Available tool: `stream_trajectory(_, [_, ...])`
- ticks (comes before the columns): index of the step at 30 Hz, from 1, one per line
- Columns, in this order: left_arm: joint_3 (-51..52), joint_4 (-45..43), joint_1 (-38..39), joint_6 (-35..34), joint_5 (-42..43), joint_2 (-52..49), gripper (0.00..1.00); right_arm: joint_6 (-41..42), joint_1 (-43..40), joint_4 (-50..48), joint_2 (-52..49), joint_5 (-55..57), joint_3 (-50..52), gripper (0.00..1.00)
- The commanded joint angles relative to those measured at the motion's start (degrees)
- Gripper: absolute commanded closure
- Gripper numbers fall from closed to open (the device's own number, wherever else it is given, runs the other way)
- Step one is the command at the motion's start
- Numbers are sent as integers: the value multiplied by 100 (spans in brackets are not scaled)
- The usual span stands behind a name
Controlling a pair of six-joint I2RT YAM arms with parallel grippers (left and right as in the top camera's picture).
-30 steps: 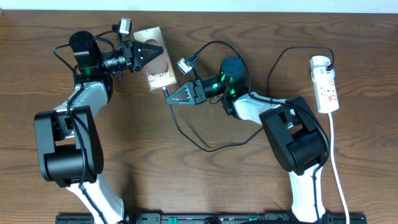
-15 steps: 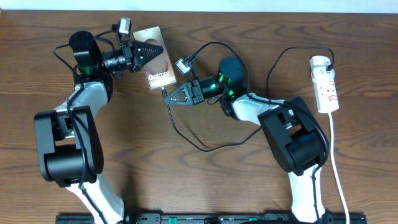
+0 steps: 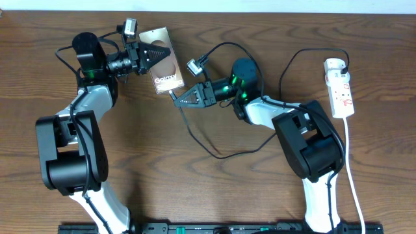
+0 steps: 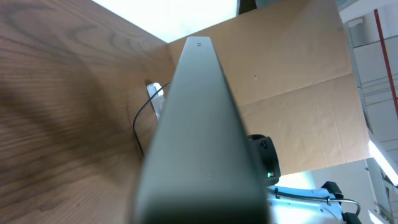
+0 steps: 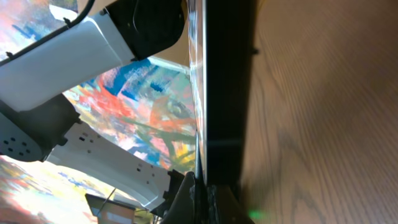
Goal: Plug charger to phone and switch on socket
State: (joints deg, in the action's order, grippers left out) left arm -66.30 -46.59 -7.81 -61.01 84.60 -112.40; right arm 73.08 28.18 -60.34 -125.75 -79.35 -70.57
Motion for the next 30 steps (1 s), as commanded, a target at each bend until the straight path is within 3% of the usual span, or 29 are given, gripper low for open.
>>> stream_trajectory(1, [-90, -33, 72, 96, 542, 11, 93, 15, -120, -57, -17, 704, -133, 99])
stream_trajectory(30, [-90, -26, -90, 28, 304, 11, 93, -66, -120, -55, -17, 656, -133, 99])
